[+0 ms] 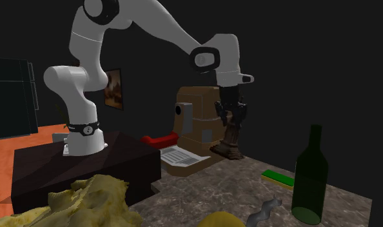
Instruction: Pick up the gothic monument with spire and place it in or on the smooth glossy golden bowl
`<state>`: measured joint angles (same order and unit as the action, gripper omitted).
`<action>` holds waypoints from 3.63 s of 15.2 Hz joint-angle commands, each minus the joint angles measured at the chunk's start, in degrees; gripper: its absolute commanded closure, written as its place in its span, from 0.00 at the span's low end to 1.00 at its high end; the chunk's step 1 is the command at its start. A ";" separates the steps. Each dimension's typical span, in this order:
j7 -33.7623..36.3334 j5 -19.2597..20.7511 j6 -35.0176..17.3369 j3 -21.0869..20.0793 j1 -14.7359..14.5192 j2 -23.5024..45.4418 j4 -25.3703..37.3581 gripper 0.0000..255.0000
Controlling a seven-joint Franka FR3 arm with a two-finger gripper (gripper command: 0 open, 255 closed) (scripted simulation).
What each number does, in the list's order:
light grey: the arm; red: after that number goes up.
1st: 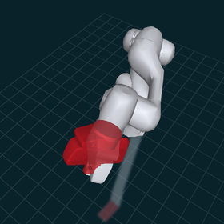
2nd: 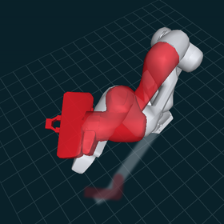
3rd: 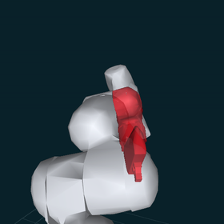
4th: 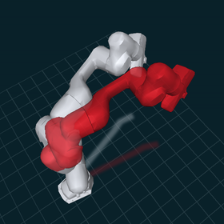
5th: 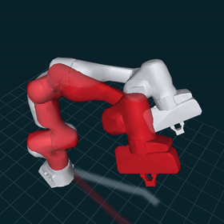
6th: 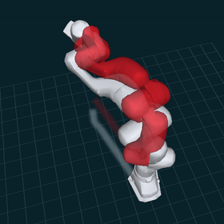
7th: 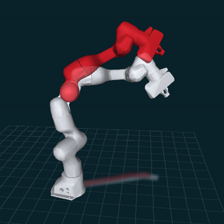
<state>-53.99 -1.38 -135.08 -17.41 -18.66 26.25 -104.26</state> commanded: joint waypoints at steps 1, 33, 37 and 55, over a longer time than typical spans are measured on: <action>-2.94 -0.72 0.49 0.28 2.24 -0.60 -0.39 1.00; -34.03 -2.44 17.54 7.47 24.95 17.94 30.45 1.00; -34.31 -2.38 15.41 7.56 24.89 19.35 29.70 1.00; -34.76 -2.26 12.43 7.73 24.75 22.23 29.57 0.00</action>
<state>-88.74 -3.64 -122.67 -9.67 6.10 48.44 -74.70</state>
